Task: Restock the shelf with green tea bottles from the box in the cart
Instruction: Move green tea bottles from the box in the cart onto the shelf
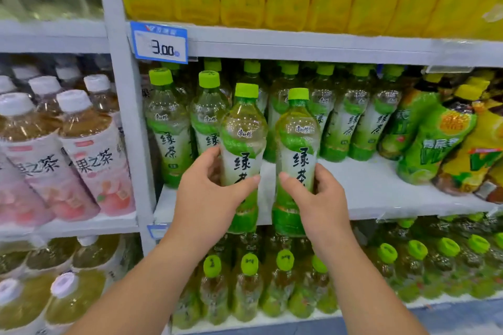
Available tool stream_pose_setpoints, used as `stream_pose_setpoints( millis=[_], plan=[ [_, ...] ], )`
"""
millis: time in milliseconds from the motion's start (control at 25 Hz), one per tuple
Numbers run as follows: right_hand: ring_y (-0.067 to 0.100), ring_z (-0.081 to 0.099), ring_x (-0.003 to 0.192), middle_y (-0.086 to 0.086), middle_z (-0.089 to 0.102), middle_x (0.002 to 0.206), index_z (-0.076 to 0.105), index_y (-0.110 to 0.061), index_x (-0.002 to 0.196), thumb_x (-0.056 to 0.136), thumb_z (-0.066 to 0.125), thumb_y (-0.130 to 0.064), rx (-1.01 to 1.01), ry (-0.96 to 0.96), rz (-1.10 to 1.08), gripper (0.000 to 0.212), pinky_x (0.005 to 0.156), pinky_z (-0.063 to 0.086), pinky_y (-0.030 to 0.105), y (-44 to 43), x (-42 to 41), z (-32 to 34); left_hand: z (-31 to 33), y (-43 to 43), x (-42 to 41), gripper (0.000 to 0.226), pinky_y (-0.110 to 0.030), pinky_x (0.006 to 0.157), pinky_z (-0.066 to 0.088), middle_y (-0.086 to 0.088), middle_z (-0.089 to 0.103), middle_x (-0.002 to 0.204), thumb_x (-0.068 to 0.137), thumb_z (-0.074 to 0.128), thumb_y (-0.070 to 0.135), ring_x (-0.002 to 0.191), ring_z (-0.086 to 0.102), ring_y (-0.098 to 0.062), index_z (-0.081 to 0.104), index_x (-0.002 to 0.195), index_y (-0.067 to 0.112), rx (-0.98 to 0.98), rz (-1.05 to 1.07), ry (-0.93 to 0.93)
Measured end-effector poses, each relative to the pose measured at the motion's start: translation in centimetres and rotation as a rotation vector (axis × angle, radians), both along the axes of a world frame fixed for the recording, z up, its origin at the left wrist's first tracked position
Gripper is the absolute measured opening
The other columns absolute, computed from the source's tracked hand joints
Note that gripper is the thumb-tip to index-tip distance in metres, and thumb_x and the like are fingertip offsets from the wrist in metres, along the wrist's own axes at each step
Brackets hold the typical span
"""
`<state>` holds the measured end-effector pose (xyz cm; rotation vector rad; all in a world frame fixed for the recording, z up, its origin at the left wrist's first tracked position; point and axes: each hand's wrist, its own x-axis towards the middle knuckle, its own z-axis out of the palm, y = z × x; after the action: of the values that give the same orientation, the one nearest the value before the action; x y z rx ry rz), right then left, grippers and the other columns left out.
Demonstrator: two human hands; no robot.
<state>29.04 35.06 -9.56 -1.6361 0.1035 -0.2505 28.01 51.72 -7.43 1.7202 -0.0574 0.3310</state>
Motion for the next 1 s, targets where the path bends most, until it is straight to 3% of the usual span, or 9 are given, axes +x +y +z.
stream_pose_setpoints(
  millis=[160, 280, 400, 520, 600, 680, 760, 920, 1000],
  plan=[
    [0.007, 0.072, 0.090, -0.012, 0.076, 0.097, 0.069, -0.027, 0.110, 0.085, 0.077, -0.023, 0.014, -0.135, 0.018, 0.026, 0.084, 0.061, 0.039, -0.2, 3.6, -1.3, -2.2, -1.0, 2.6, 0.052, -0.033, 0.081, 0.061, 0.012, 0.072, 0.112, 0.075, 0.087, 0.021, 0.097, 0.071, -0.007, 0.066, 0.122, 0.033, 0.006, 0.040, -0.117],
    [0.008, 0.071, 0.095, -0.010, 0.076, 0.103, 0.068, -0.023, 0.117, 0.083, 0.078, -0.029, 0.029, -0.212, 0.006, 0.035, 0.088, 0.059, 0.041, -0.5, 5.6, -2.4, -3.2, -1.9, 3.6, 0.046, -0.021, 0.083, 0.057, 0.017, 0.070, 0.111, 0.079, 0.084, 0.018, 0.097, 0.068, 0.002, 0.064, 0.116, 0.039, 0.033, 0.051, -0.246],
    [0.012, 0.068, 0.108, -0.008, 0.072, 0.117, 0.061, -0.022, 0.130, 0.072, 0.078, -0.055, -0.024, -0.249, -0.010, 0.068, 0.094, 0.057, 0.045, -0.9, 6.9, -3.4, -3.9, -2.6, 3.9, 0.047, -0.001, 0.079, 0.046, 0.028, 0.064, 0.104, 0.083, 0.080, 0.014, 0.097, 0.059, 0.019, 0.057, 0.104, 0.049, 0.042, 0.087, -0.341],
    [0.018, 0.060, 0.123, -0.005, 0.064, 0.132, 0.054, -0.026, 0.137, 0.055, 0.073, -0.082, -0.080, -0.283, -0.007, 0.101, 0.100, 0.053, 0.049, -1.1, 7.5, -3.9, -5.0, -3.0, 4.1, 0.053, -0.019, 0.099, 0.046, 0.028, 0.062, 0.120, 0.085, 0.078, 0.022, 0.117, 0.056, 0.009, 0.055, 0.127, 0.046, 0.065, 0.121, -0.394],
    [0.020, 0.057, 0.127, -0.005, 0.060, 0.138, 0.051, -0.030, 0.140, 0.052, 0.070, -0.087, -0.089, -0.290, 0.012, 0.106, 0.101, 0.051, 0.051, -1.4, 7.7, -4.1, -5.3, -3.3, 3.9, 0.055, -0.011, 0.097, 0.042, 0.038, 0.058, 0.118, 0.085, 0.078, 0.024, 0.117, 0.052, 0.016, 0.050, 0.125, 0.049, 0.075, 0.147, -0.425],
    [0.019, 0.055, 0.129, -0.006, 0.058, 0.141, 0.048, -0.031, 0.142, 0.055, 0.071, -0.086, -0.111, -0.304, 0.038, 0.105, 0.103, 0.050, 0.050, -1.7, 7.8, -4.3, -5.3, -3.3, 3.4, 0.058, 0.006, 0.084, 0.034, 0.047, 0.051, 0.105, 0.084, 0.079, 0.026, 0.104, 0.043, 0.033, 0.044, 0.125, 0.049, 0.108, 0.184, -0.411],
    [0.015, 0.053, 0.131, -0.010, 0.055, 0.143, 0.042, -0.034, 0.145, 0.058, 0.071, -0.084, -0.142, -0.300, 0.073, 0.105, 0.106, 0.048, 0.049, -2.0, 7.3, -4.3, -5.6, -3.1, 3.1, 0.068, 0.009, 0.084, 0.027, 0.046, 0.041, 0.108, 0.084, 0.079, 0.030, 0.101, 0.039, 0.032, 0.041, 0.141, 0.037, 0.241, 0.209, -0.385],
    [0.009, 0.042, 0.139, -0.017, 0.042, 0.152, 0.030, -0.036, 0.153, 0.069, 0.073, -0.069, -0.162, -0.290, 0.148, 0.100, 0.114, 0.039, 0.048, -2.6, 6.4, -4.1, -6.6, -2.4, 2.8, 0.091, -0.014, 0.097, 0.042, 0.012, 0.042, 0.128, 0.087, 0.074, 0.036, 0.113, 0.046, 0.000, 0.020, 0.159, 0.026, 0.498, 0.236, -0.341],
    [0.010, 0.046, 0.135, -0.016, 0.047, 0.148, 0.035, -0.035, 0.150, 0.075, 0.077, -0.053, -0.190, -0.256, 0.167, 0.088, 0.113, 0.041, 0.048, -2.8, 6.5, -4.3, -6.9, -2.5, 2.9, 0.083, -0.020, 0.097, 0.047, 0.011, 0.046, 0.126, 0.087, 0.074, 0.036, 0.111, 0.050, -0.004, 0.029, 0.156, 0.023, 0.514, 0.275, -0.359]
  ],
)
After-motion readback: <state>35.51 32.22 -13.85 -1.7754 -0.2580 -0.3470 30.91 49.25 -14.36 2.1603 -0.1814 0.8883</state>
